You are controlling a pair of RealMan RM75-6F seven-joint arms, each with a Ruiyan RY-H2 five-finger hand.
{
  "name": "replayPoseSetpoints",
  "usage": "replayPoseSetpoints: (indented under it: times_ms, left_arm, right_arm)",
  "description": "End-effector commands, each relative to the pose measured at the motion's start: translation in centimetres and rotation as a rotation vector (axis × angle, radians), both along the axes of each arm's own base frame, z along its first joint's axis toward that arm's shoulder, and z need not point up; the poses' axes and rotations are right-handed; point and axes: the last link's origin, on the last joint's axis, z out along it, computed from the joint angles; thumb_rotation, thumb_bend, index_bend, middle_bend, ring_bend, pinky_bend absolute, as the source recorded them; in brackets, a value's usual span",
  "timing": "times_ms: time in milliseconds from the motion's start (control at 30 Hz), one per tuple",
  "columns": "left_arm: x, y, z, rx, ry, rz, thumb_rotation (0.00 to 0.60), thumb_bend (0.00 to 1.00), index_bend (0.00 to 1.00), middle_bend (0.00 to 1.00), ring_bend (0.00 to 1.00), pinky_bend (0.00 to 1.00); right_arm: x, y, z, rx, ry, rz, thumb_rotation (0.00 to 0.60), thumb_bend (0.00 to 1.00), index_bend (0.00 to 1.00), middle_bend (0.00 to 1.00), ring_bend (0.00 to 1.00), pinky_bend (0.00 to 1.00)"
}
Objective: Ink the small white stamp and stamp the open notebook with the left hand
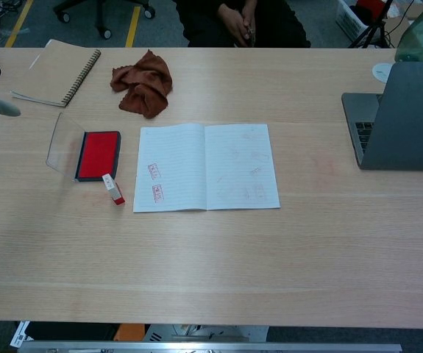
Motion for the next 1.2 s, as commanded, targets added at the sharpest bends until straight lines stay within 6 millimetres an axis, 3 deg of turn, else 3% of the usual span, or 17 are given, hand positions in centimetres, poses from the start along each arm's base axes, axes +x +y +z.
replayPoseSetpoints:
  times_ms: [33, 267, 367, 733, 933, 1200]
  left_arm:
    - [0.6, 1.1, -1.0, -0.071, 0.041, -0.052, 0.6, 0.31, 0.23, 0.79, 0.79, 0.88]
    - [1.8, 2.8, -3.1, -0.146, 0.096, -0.13, 0.6, 0.3, 0.24, 0.96, 0.97, 0.99]
    - [2.2, 3.4, -4.0, -0.163, 0.115, -0.157, 0.6, 0.3, 0.24, 1.0, 1.0, 1.0]
    - [2.5, 5.6, -6.9, -0.226, 0.285, -0.218, 0.6, 0.3, 0.3, 1.0, 1.0, 1.0]
    - [2.8, 6.5, -8.3, -0.241, 0.305, -0.221, 0.6, 0.25, 0.37, 1.0, 1.0, 1.0]
    - [3.3, 7.3, -10.0, -0.248, 0.314, -0.223, 0.6, 0.25, 0.39, 1.0, 1.0, 1.0]
  right_arm:
    - [0.0, 0.0, -0.1, 0.003, 0.0, -0.001, 0.6, 0.35, 0.32, 0.37, 0.19, 0.26]
    - [0.2, -0.1, -0.2, 0.01, 0.006, -0.002, 0.6, 0.35, 0.32, 0.37, 0.19, 0.26]
    - [0.3, -0.2, -0.2, 0.012, 0.009, -0.001, 0.6, 0.35, 0.32, 0.37, 0.19, 0.26]
    - [0.2, -0.2, -0.3, 0.021, 0.018, -0.013, 0.6, 0.35, 0.32, 0.37, 0.19, 0.26]
    - [0.0, -0.2, -0.4, 0.024, 0.022, -0.023, 0.6, 0.35, 0.32, 0.37, 0.19, 0.26]
    - [-0.4, -0.3, -0.5, 0.027, 0.026, -0.036, 0.6, 0.35, 0.32, 0.37, 0.19, 0.26]
